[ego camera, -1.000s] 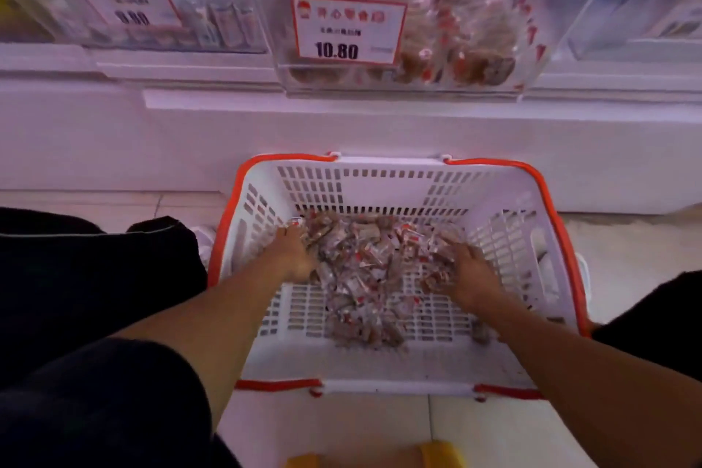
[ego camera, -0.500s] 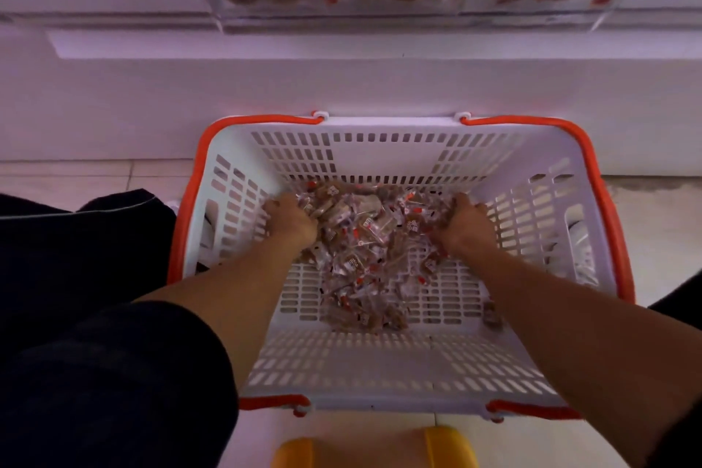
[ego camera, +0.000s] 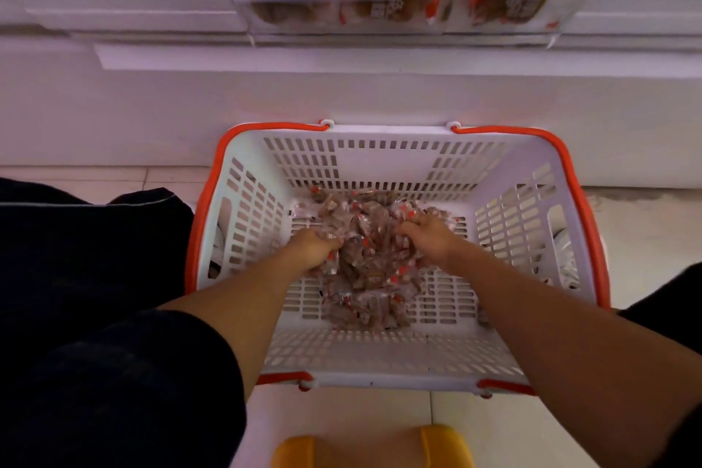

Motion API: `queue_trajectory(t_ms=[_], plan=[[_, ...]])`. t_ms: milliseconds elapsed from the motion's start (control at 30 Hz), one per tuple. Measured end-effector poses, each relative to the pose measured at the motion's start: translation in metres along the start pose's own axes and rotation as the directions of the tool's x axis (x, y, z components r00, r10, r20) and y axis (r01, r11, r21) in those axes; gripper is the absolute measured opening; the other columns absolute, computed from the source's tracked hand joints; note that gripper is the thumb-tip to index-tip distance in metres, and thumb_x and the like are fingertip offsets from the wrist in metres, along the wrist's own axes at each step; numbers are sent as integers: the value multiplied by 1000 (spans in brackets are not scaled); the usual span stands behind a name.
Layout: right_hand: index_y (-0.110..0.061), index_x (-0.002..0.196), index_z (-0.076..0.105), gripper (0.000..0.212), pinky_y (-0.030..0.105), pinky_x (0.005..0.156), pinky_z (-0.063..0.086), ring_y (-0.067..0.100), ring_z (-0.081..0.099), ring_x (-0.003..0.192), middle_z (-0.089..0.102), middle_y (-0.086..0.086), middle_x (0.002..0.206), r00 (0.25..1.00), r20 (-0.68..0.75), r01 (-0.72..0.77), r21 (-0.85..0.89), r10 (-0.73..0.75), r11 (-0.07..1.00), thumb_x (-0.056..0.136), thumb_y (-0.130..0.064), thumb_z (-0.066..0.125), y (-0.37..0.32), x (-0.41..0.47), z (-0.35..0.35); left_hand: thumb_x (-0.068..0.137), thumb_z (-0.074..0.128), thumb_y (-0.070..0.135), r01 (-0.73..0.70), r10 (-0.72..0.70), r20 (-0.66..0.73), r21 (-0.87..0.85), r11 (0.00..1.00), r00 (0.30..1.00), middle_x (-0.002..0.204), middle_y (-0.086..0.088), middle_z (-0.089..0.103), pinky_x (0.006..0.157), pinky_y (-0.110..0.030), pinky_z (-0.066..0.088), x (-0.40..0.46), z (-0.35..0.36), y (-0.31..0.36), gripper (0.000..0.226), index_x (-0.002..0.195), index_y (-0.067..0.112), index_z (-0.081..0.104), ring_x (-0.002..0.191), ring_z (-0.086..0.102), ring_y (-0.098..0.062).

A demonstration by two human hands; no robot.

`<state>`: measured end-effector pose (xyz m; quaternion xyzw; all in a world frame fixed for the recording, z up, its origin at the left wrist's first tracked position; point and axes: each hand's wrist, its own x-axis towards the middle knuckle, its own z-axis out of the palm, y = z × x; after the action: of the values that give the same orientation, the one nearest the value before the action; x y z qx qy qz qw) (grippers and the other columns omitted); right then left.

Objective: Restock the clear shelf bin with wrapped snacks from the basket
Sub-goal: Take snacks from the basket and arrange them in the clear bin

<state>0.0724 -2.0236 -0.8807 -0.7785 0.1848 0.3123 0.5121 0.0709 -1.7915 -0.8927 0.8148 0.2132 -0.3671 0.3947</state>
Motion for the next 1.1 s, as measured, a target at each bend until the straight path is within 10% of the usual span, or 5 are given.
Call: queue_trajectory(t_ms=[400, 500, 667, 933, 1100], plan=[[-13, 75, 67, 28, 29, 63, 53, 17, 65, 63, 69, 0, 65, 964, 256, 183, -435, -74, 882, 88, -37, 73, -46, -42, -19, 92, 69, 10, -75, 81, 232, -34, 997, 969, 120, -18, 65, 65, -35, 63, -71, -21, 27, 46, 133, -5, 53, 85, 72, -30], [-8, 86, 71, 26, 38, 65, 61, 22, 69, 62, 75, 16, 82, 949, 316, 125, -372, -1, 920, 91, -33, 69, -54, -59, -14, 98, 63, 18, -185, 184, 181, -15, 983, 966, 91, -2, 70, 56, -17, 54, -84, -19, 34, 50, 143, 3, 47, 61, 64, -7], [-9, 88, 68, 20, 31, 55, 58, 16, 65, 55, 69, 10, 69, 943, 328, 159, -276, -62, 948, 93, -28, 67, -67, -82, -12, 98, 56, 42, -209, 236, 177, -157, 965, 956, 144, -3, 51, 95, -38, 52, -99, -27, 57, 47, 140, 19, 54, 106, 60, -22], [0, 102, 67, 25, 35, 68, 60, 22, 67, 71, 68, 13, 83, 924, 359, 69, 186, -133, 980, 87, -20, 73, -80, -99, -22, 74, 84, 41, -153, 212, 421, -168, 974, 882, 117, -4, 72, 97, -45, 53, -125, -35, 61, 65, 128, 18, 56, 103, 69, -20], [-2, 96, 62, 32, 38, 55, 59, 23, 61, 54, 63, 12, 70, 942, 211, 292, -131, -261, 947, 97, -34, 60, -95, -112, -16, 95, 61, 2, -68, 222, 398, -365, 929, 890, 90, -10, 74, 66, -32, 61, -131, -30, 60, 30, 124, 2, 56, 82, 74, -22]])
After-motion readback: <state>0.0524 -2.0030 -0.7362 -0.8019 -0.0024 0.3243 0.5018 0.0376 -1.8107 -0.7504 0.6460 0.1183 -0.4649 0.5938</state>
